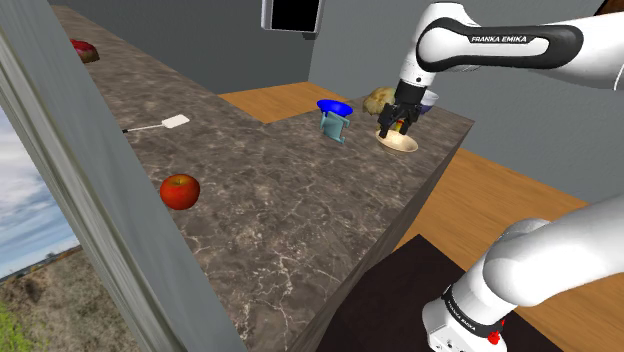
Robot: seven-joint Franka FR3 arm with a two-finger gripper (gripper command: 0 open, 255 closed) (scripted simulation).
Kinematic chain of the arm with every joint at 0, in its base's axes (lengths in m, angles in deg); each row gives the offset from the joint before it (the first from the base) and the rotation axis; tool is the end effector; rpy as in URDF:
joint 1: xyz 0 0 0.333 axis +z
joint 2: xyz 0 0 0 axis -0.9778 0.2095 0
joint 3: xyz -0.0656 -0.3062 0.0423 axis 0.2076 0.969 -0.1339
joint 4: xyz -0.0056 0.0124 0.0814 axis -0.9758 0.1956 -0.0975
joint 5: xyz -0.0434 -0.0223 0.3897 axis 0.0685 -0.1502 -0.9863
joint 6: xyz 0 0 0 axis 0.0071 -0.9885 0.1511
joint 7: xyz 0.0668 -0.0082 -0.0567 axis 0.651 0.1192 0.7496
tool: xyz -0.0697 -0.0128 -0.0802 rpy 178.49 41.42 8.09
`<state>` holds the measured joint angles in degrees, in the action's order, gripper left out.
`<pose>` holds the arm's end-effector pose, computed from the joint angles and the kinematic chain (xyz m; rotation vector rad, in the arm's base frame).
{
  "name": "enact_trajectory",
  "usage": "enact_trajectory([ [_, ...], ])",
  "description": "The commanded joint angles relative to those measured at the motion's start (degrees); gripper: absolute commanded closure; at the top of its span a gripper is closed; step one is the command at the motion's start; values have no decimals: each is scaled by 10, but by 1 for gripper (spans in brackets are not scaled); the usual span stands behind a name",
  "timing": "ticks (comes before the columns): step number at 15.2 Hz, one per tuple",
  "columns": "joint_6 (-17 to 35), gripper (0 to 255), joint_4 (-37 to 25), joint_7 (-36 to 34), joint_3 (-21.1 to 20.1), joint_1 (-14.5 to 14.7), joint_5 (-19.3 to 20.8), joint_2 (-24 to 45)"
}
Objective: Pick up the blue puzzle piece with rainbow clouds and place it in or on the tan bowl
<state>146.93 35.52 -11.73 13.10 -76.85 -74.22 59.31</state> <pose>0.4299 -0.0597 0.5449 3.1320 -0.1455 -0.0075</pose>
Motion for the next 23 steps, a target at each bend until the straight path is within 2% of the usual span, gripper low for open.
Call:
enact_trajectory([
  [1, 20, 0, -23, 19, 7, 3, -2, 34],
  [8, 75, 0, -135, 79, 20, 11, -25, 176],
  [15, 93, 0, -287, 137, 21, 9, -57, 323],
  [23, 146, 0, -253, 140, 19, 9, -61, 342],
])
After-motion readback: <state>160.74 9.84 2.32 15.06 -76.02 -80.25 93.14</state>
